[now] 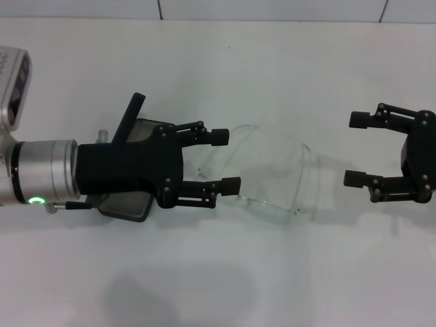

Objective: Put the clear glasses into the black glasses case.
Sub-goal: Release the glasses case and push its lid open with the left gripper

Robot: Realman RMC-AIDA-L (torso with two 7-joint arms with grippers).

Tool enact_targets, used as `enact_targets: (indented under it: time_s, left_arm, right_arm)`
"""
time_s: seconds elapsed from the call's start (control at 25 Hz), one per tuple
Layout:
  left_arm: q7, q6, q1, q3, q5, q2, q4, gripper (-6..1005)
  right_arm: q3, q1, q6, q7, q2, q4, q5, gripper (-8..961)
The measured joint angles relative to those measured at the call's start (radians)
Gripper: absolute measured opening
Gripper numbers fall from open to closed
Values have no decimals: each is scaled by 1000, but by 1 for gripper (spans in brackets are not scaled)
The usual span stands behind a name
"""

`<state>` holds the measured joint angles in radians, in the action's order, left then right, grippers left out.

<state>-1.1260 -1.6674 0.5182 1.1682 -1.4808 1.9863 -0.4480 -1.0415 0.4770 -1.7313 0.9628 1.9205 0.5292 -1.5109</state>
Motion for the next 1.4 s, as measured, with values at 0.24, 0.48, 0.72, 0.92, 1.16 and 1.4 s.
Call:
enact_targets:
  time_s: [0.24, 0.48, 0.72, 0.92, 1.16, 1.4]
  left_arm:
    - [-5, 0, -2, -1, 1, 6, 0, 848]
    - [-5, 0, -4, -10, 2, 11, 2, 837]
    - [-175, 25, -28, -107, -8, 4, -83, 825]
    - [-500, 192, -78, -123, -119, -24, -314, 816]
    - [-705, 280, -125, -223, -406, 28, -532, 804]
    - [-757, 283, -116, -300, -577, 70, -547, 792]
  right_arm:
    - [-4, -6, 0, -1, 0, 0, -1, 872]
    - [-5, -13, 0, -1, 0, 0, -2, 873]
    - [-3, -21, -11, -1, -3, 0, -2, 872]
    - [-2, -22, -16, 4, -6, 0, -2, 873]
    - [-6, -22, -16, 7, -5, 0, -2, 873]
    - [-6, -14, -16, 7, 0, 1, -2, 873]
